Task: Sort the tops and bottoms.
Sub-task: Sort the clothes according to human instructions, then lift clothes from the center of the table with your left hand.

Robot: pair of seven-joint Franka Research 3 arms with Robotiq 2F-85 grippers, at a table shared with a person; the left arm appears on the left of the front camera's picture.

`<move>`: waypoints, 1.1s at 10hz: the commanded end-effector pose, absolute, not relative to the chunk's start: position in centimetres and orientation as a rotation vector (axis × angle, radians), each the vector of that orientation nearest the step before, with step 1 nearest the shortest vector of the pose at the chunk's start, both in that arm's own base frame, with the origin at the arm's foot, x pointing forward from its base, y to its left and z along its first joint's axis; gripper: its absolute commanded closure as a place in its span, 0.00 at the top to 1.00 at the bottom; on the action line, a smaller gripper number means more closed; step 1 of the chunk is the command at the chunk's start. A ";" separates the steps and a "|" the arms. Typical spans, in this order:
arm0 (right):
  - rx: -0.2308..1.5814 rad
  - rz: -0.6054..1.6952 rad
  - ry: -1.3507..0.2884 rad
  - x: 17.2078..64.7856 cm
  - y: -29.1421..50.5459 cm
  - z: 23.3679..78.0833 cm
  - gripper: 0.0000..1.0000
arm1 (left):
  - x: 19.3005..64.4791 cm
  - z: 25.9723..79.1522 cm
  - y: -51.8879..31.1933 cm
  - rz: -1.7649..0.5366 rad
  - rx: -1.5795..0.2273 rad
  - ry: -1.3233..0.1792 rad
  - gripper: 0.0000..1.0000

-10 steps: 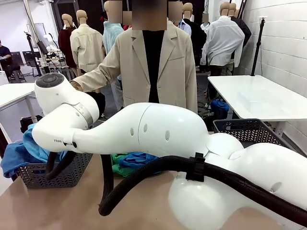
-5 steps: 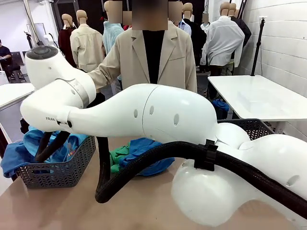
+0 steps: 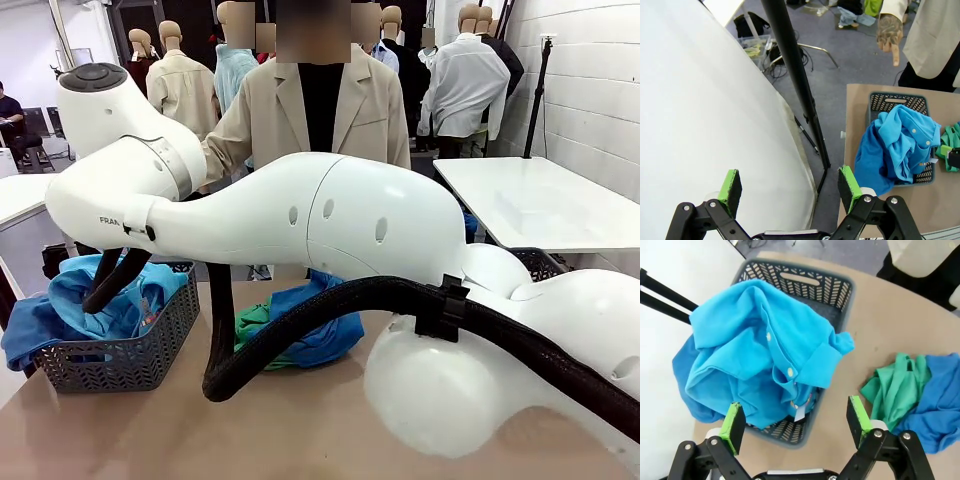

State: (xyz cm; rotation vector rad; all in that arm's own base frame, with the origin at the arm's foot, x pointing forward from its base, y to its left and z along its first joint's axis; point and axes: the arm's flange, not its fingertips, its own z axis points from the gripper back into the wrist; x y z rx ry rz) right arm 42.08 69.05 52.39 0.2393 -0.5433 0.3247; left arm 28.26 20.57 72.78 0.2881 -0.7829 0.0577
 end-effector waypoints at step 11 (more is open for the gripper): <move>0.123 0.469 -0.494 41.7 62.3 59.2 1.00 | 28.3 72.9 20.5 0.060 0.288 -0.784 1.00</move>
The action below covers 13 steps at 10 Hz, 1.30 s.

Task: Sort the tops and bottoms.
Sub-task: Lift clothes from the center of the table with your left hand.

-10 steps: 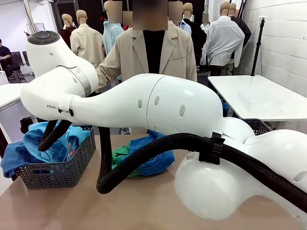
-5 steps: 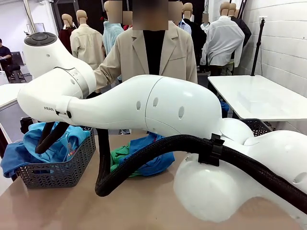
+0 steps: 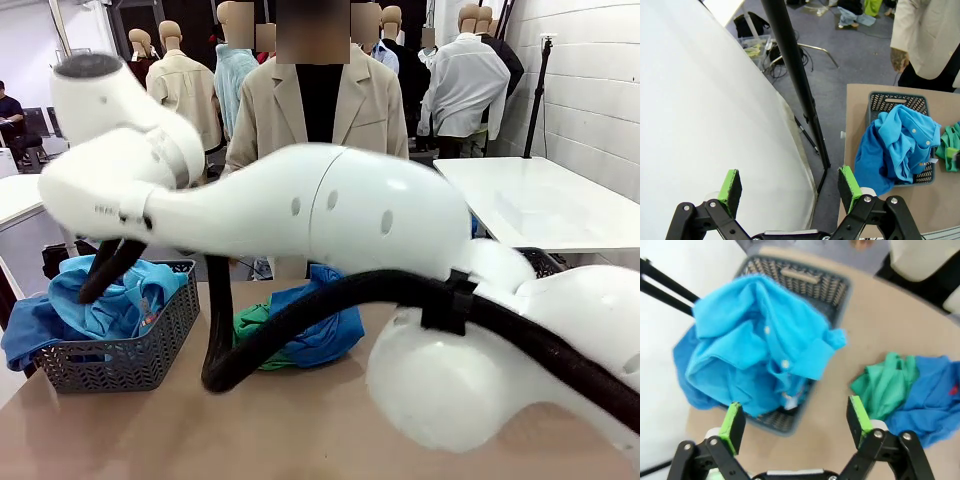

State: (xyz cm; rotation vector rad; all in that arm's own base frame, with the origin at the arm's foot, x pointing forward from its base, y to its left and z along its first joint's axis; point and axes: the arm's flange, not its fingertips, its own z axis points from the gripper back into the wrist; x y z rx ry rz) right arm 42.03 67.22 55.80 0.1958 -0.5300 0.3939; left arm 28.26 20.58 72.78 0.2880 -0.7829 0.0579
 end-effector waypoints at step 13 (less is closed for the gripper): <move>-0.526 0.194 -0.164 39.6 37.2 75.3 1.00 | 28.3 72.9 20.5 0.060 0.288 -0.784 1.00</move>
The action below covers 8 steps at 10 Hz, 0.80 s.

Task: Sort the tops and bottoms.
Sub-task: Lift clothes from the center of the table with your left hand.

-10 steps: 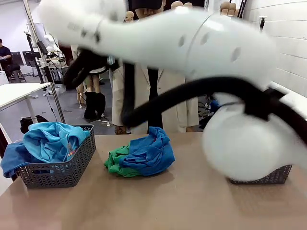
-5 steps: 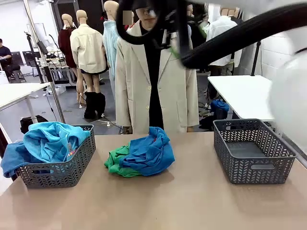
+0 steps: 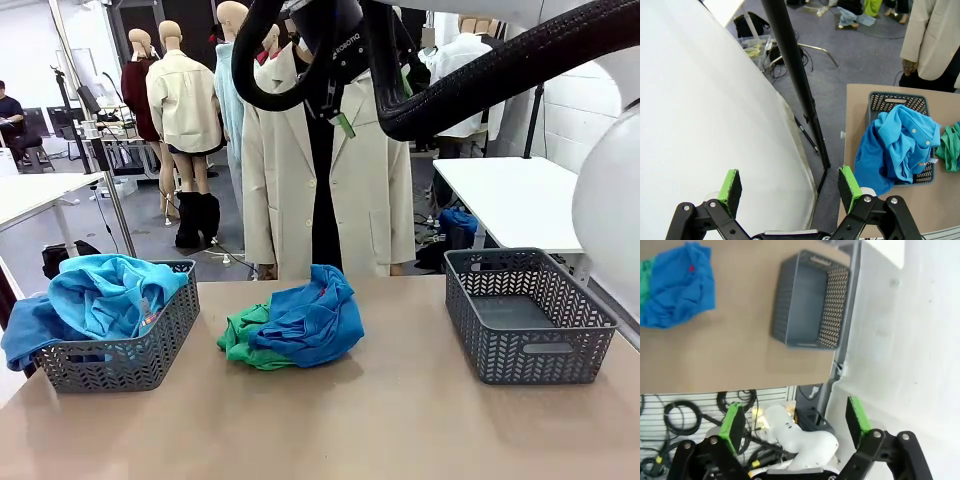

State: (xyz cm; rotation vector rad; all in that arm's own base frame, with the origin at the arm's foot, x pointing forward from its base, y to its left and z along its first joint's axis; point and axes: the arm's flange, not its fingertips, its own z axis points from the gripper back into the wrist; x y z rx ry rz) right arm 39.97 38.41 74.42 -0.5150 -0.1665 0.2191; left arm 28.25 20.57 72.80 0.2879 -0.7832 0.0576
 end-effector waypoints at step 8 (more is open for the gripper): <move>-0.144 0.055 0.022 42.4 6.8 64.1 1.00 | 28.3 72.9 20.5 0.060 0.288 -0.784 1.00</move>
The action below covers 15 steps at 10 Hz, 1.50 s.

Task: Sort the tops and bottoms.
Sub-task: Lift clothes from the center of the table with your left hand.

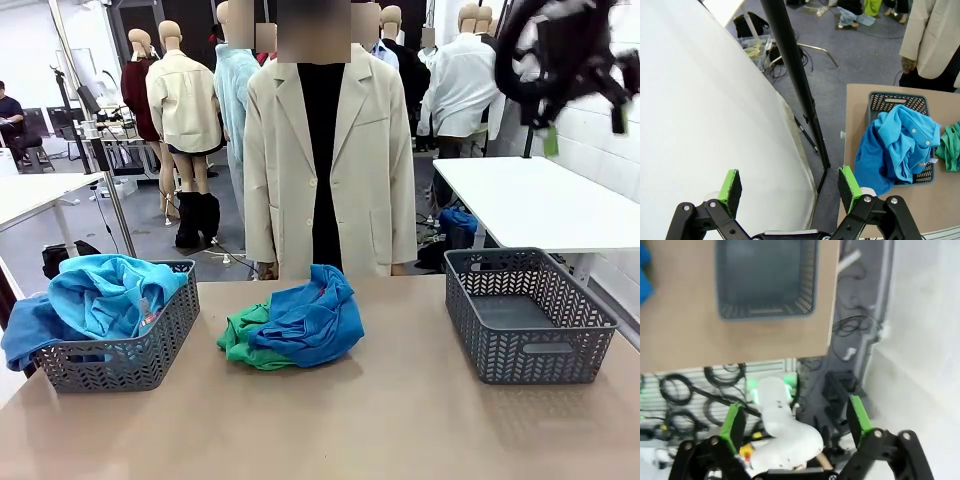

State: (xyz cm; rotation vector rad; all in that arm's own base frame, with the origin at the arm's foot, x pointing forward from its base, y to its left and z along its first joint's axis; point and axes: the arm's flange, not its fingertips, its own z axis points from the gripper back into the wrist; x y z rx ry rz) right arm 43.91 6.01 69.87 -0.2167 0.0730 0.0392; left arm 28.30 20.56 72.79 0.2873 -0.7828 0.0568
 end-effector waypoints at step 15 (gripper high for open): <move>0.011 0.077 -0.106 44.2 7.3 60.7 1.00 | 34.2 64.0 -4.6 -0.661 -0.280 -0.554 1.00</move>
